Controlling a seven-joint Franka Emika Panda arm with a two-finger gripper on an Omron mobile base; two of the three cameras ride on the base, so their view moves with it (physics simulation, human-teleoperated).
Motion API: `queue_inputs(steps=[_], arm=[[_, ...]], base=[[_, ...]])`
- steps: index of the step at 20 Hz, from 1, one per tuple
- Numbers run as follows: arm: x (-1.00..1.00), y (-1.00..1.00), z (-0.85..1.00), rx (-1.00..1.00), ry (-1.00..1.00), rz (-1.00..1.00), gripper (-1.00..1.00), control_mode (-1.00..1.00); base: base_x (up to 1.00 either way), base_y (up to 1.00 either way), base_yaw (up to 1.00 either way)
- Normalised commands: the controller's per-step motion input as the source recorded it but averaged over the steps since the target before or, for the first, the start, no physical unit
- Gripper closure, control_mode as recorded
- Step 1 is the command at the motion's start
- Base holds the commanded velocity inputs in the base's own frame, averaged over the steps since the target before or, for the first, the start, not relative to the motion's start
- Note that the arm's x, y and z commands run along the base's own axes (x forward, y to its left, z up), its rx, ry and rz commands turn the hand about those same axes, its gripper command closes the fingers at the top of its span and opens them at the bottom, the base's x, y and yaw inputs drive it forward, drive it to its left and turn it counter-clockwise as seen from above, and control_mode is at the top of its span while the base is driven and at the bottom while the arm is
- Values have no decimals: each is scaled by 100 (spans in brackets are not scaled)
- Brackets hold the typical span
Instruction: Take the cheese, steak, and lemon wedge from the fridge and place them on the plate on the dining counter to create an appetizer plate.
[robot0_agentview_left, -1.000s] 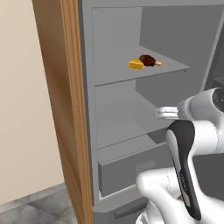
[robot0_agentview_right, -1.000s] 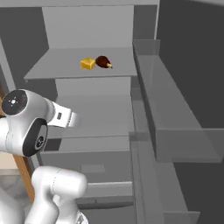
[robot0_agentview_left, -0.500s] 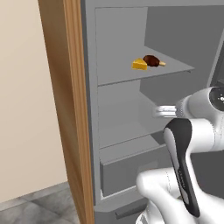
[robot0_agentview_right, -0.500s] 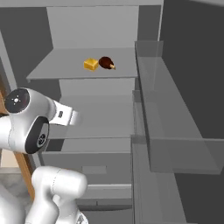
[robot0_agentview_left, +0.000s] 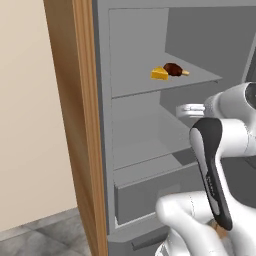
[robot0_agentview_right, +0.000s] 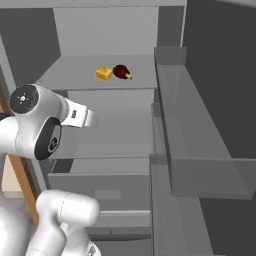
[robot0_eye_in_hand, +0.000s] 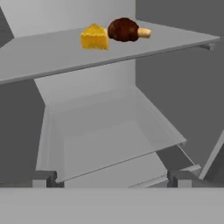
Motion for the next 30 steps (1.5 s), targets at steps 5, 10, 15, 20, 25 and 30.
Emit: queue_inputs(steps=[5, 10, 15, 20, 25, 30], arm=[[46, 0, 64, 1, 0, 4, -100, -100], [43, 0, 46, 1, 0, 7, -100, -100], [54, 0, 3, 0, 0, 3, -100, -100], [83, 0, -19, 0, 0, 7, -100, -100], [93, 0, -14, 0, 0, 5, -100, -100], [88, 0, -20, 0, 1, 2, -100, -100]], base=[[0, 0, 0], [0, 0, 0], [0, 0, 0], [0, 0, 0], [0, 0, 0], [0, 0, 0]])
